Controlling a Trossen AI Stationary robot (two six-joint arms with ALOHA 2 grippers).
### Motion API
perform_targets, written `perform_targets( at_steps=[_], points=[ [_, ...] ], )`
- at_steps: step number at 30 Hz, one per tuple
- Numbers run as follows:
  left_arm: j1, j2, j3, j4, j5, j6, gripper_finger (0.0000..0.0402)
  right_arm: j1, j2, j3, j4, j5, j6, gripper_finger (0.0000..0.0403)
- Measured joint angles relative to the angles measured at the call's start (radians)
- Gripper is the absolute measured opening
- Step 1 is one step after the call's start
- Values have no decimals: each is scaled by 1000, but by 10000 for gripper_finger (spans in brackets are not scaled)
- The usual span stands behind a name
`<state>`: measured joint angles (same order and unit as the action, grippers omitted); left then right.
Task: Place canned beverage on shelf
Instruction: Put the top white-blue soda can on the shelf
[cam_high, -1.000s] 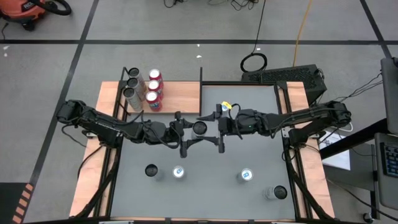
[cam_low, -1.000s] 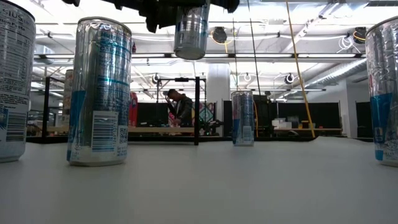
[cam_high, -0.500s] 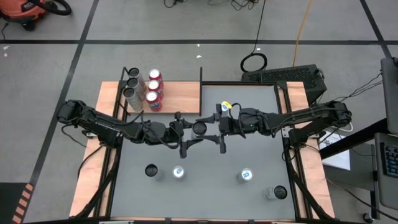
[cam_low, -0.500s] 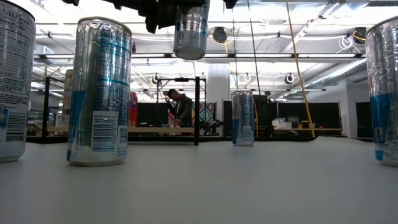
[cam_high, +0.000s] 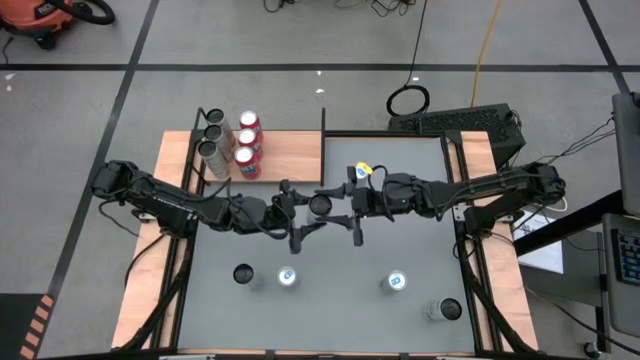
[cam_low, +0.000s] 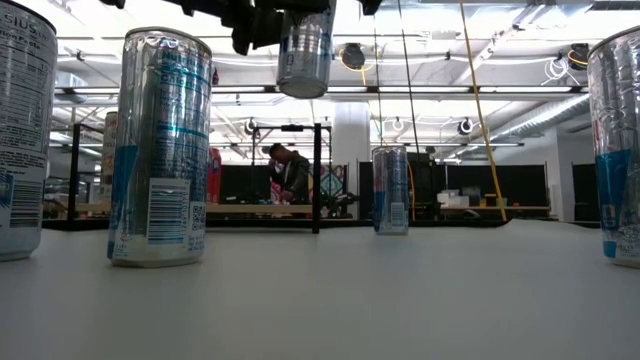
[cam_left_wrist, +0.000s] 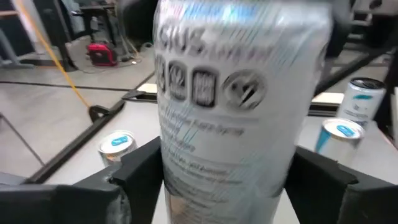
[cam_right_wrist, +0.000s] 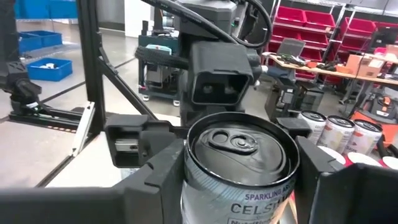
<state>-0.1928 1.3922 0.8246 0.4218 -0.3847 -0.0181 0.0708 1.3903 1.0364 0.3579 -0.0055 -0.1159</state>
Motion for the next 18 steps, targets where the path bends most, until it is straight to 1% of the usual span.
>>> perform_targets(
  at_steps=[2, 4, 8, 10, 12, 15, 18],
  points=[
    [1, -2, 2, 10, -22, -4, 308, -16, 1, 0, -11, -1, 4, 163],
    [1, -4, 3, 12, -48, -19, 328, -36, 3, 9, -36, -25, 18, 163],
    [1, -29, 3, -32, -57, -43, 361, -78, 3, 35, -38, -74, 28, 163],
    [-1, -55, 3, -82, -77, -67, 373, -92, 2, 41, -36, -79, 30, 163],
    [-5, -83, 3, -152, -127, -104, 379, -109, 2, 50, -43, -84, 36, 163],
    [-13, -137, 3, -286, -205, -171, 381, -144, 2, 61, -41, -132, 53, 163],
    [-24, -180, 2, -419, -228, -232, 381, -179, 2, 70, -36, -172, 55, 162]
  ],
)
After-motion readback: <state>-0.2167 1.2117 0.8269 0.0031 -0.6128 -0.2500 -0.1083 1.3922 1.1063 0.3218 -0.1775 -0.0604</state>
